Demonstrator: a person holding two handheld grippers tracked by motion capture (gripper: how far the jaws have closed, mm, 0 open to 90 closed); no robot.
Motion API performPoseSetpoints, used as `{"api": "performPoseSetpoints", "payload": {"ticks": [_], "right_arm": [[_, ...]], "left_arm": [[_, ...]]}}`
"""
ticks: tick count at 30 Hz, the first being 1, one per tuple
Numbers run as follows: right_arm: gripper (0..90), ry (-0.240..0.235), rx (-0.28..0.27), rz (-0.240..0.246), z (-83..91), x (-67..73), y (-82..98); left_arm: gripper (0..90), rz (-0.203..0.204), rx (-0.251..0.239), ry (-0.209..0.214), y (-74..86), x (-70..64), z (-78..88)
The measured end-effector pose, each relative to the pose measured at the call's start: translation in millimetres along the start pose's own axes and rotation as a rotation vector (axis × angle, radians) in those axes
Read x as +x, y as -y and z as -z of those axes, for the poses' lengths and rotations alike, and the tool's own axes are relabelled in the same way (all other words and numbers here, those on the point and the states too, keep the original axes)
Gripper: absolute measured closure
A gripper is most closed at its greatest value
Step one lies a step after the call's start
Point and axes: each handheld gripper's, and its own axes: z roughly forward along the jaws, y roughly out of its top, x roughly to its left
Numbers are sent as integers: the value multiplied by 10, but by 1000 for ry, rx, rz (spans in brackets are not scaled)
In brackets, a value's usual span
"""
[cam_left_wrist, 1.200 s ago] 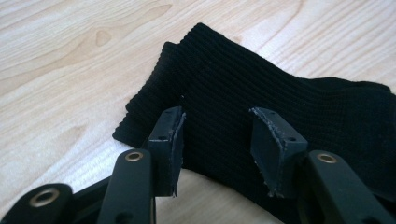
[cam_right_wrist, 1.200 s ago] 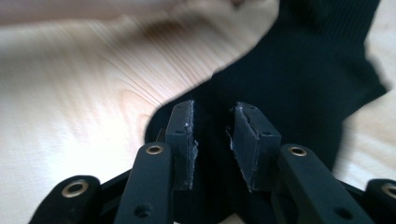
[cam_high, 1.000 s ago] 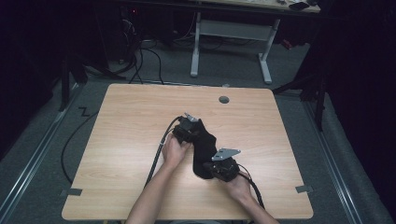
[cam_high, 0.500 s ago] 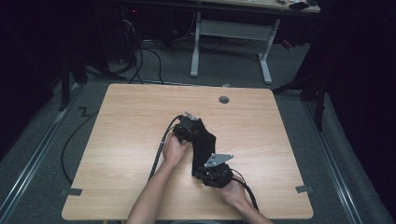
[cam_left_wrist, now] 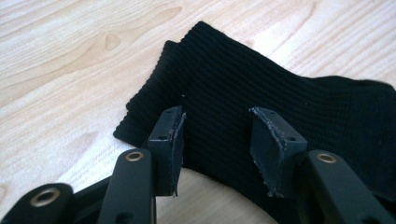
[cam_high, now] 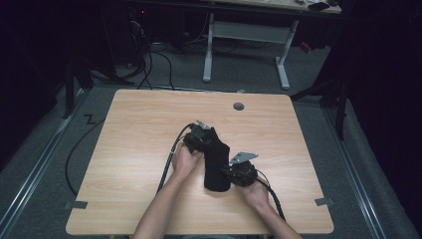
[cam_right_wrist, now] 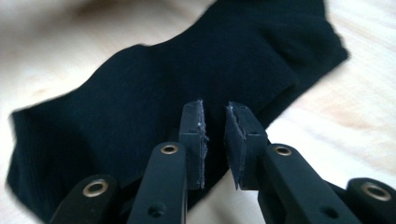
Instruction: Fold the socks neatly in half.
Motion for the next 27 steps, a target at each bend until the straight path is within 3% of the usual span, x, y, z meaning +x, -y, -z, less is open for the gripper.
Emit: {"api": "performPoseSetpoints", "payload": {"ticks": [2, 4, 7, 9, 13, 16, 18, 20, 23, 27], "right_arm": [[777, -27, 8, 14, 36, 47, 5], [763, -27, -19, 22, 89, 46, -12], [721, 23, -113, -97, 181, -163, -118], [722, 46, -117, -138, 149, -286, -191], [716, 65, -71, -178, -40, -414, -251], [721, 74, -30, -193, -180, -463, -237], [793, 46, -30, -203, -239, -496, -223], [883, 41, -35, -191, -230, -500, -235], [894, 46, -61, -182, -159, -523, -269], [895, 93, -67, -149, -86, -553, -324]], "left_arm": [[540, -11, 12, -3, 3, -18, 20], [534, -14, 17, -9, 3, -22, 35], [527, -10, 10, 2, 22, -21, 37], [526, -10, 8, 4, 27, -19, 36], [525, -8, -5, 7, 48, -15, 36], [525, -10, -13, 6, 59, -16, 35], [525, -12, -15, 7, 60, -16, 34], [526, -13, -17, 8, 63, -15, 34], [526, -15, -20, 10, 67, -15, 34], [526, -21, -21, 12, 69, -12, 34]]}}
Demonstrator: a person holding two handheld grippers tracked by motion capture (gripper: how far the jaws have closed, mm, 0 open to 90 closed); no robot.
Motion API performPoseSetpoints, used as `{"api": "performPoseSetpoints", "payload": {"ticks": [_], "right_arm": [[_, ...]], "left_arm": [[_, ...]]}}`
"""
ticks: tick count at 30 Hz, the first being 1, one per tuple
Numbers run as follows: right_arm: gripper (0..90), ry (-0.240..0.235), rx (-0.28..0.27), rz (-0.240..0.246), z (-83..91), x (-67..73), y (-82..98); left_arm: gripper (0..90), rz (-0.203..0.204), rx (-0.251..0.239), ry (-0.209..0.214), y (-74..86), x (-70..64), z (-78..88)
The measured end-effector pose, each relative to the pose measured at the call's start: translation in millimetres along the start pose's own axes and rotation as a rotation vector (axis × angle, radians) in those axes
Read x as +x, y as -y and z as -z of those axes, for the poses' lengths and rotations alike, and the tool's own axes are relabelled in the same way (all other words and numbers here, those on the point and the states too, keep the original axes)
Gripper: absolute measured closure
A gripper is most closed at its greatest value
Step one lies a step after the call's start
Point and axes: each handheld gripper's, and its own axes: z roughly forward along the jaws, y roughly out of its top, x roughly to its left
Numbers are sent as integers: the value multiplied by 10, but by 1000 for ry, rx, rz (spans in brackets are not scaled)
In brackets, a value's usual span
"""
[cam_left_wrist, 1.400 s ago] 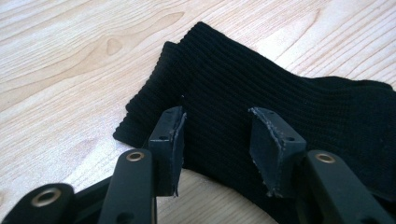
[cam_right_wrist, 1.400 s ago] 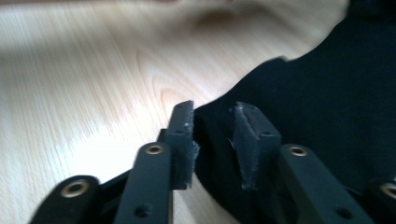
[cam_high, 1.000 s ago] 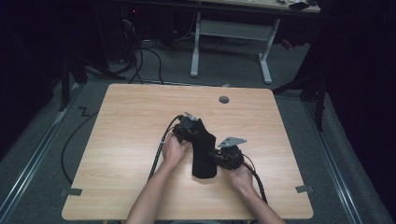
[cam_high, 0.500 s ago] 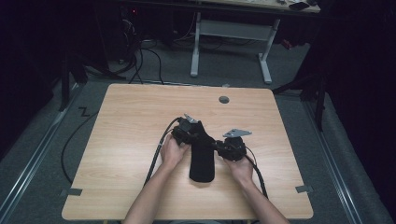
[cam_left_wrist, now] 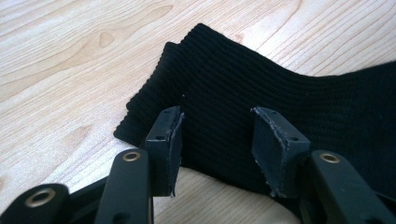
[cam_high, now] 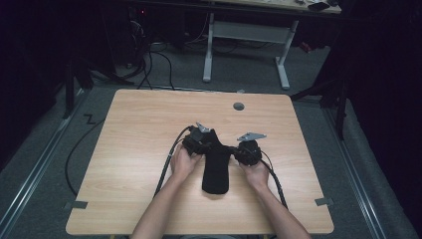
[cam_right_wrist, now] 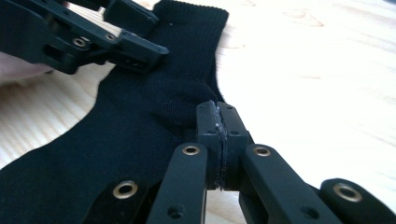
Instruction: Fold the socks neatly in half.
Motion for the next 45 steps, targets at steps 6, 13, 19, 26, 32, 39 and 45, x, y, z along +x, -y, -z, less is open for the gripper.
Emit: {"api": "performPoseSetpoints", "payload": {"ticks": [6, 13, 19, 26, 32, 39, 45], "right_arm": [[759, 41, 73, -9, -174, -31, 30], [753, 39, -35, 54, 23, 79, -44], [750, 1, 28, 74, -180, 144, 19], [725, 33, 31, 74, -233, 156, 50], [688, 37, 32, 86, -228, 190, 58], [638, 29, 42, 104, -189, 264, 86], [581, 11, 46, 124, -128, 387, 145]], "left_arm": [[513, 43, 5, 14, -18, 37, 17], [457, -13, -61, 26, 31, -176, 279], [442, -68, -31, 71, 208, -392, 336], [423, -78, -24, 92, 410, -529, 361], [403, -67, -20, 96, 445, -505, 398], [416, 12, -37, 56, 368, -241, 404], [419, 98, -42, 27, 298, 14, 340]]}}
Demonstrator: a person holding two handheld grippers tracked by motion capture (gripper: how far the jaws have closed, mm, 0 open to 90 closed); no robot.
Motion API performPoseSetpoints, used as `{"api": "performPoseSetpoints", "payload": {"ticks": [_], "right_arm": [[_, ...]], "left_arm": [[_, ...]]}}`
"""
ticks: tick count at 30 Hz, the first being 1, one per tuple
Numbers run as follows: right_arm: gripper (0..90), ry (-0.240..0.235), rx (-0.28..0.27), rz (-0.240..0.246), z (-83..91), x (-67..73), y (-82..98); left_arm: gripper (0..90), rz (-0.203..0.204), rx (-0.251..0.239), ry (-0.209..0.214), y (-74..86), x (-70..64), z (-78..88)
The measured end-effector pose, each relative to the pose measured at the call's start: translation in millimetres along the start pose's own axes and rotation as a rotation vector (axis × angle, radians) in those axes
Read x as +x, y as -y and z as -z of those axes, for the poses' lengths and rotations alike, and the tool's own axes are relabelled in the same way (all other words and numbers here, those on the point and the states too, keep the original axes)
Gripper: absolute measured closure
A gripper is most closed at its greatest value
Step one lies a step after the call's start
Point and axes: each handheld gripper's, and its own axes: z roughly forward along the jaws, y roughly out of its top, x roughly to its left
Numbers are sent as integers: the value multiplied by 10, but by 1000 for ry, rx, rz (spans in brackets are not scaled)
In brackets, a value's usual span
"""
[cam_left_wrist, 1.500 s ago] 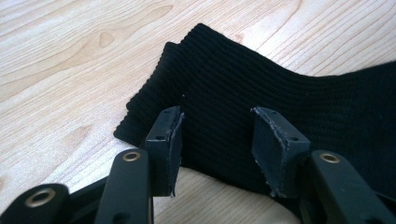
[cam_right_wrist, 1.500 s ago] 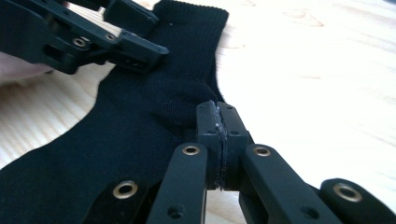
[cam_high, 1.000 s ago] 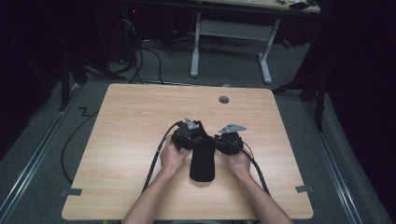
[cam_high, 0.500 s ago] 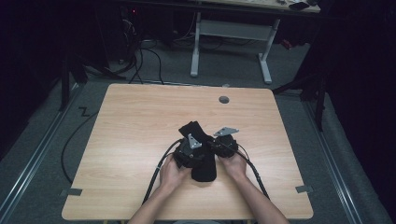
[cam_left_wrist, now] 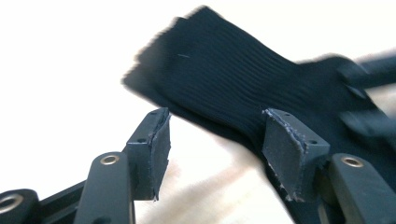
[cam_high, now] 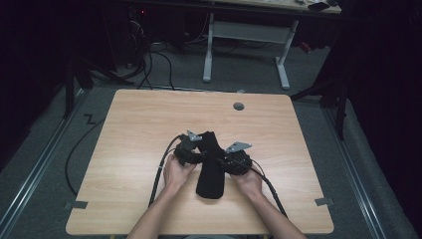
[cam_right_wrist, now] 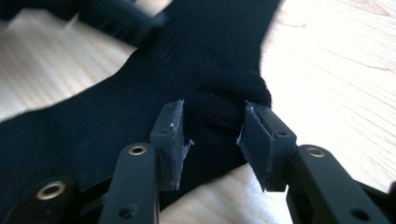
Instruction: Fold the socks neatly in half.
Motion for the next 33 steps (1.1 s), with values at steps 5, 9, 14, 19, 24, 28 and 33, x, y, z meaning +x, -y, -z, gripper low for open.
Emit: {"api": "performPoseSetpoints", "payload": {"ticks": [5, 9, 14, 19, 24, 28, 33], "right_arm": [[573, -10, -5, 15, 32, 89, 35], [572, -18, -17, 22, 58, 122, 77], [573, -25, -27, 27, 81, 146, 114], [572, -35, -36, 22, 87, 137, 136], [572, -34, -45, 22, 93, 139, 155], [572, -36, -45, 26, 95, 136, 157], [573, -38, -45, 29, 99, 135, 165]], "left_arm": [[410, 63, 17, -22, 34, 163, -47], [408, 102, -12, -26, 30, 253, -26], [419, 112, 19, -26, -16, 286, -45], [406, 107, 34, -13, -219, 288, -80], [406, 121, 70, -13, -308, 310, -211], [435, 120, 79, -18, -313, 301, -272], [488, 71, 90, -34, -295, 271, -298]]}}
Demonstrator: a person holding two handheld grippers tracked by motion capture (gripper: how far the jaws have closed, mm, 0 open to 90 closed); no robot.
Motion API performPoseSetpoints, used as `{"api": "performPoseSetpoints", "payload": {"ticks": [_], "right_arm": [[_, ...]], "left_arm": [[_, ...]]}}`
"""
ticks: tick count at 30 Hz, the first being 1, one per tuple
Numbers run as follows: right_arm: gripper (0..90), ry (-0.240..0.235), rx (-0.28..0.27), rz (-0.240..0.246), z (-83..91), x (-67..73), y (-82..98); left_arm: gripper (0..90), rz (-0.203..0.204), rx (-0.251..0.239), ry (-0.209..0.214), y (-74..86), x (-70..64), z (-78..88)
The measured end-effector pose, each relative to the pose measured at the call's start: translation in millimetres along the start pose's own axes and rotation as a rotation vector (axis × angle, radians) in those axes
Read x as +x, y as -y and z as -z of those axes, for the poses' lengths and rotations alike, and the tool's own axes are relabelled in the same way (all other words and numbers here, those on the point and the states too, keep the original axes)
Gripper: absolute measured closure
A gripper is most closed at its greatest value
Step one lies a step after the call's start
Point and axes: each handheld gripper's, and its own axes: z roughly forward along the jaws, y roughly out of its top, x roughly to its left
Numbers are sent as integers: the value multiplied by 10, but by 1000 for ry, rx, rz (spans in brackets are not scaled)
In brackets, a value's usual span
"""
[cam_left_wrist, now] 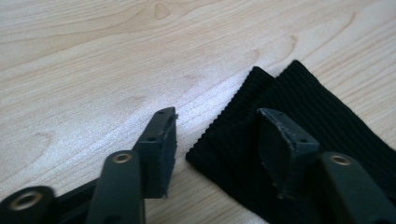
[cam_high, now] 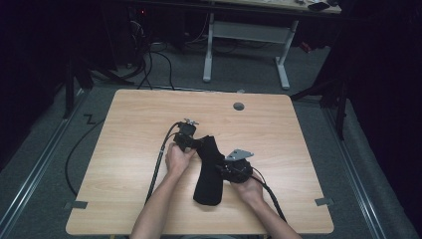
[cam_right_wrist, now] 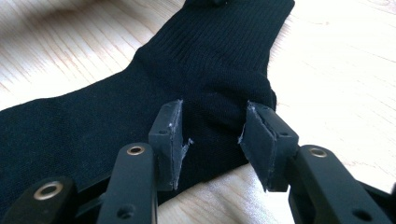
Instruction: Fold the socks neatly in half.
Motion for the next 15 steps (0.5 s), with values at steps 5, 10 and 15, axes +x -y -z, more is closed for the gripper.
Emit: {"api": "performPoseSetpoints", "payload": {"ticks": [5, 10, 15], "right_arm": [[573, 4, -1, 7, 4, 4, 5], [573, -2, -6, 4, 10, -9, 18], [574, -7, -2, 4, 14, -26, 12]], "left_arm": [[607, -36, -1, 12, 7, -2, 8], [727, -27, -6, 43, 12, 88, 21], [783, 25, -27, 93, 14, 113, 22]]}}
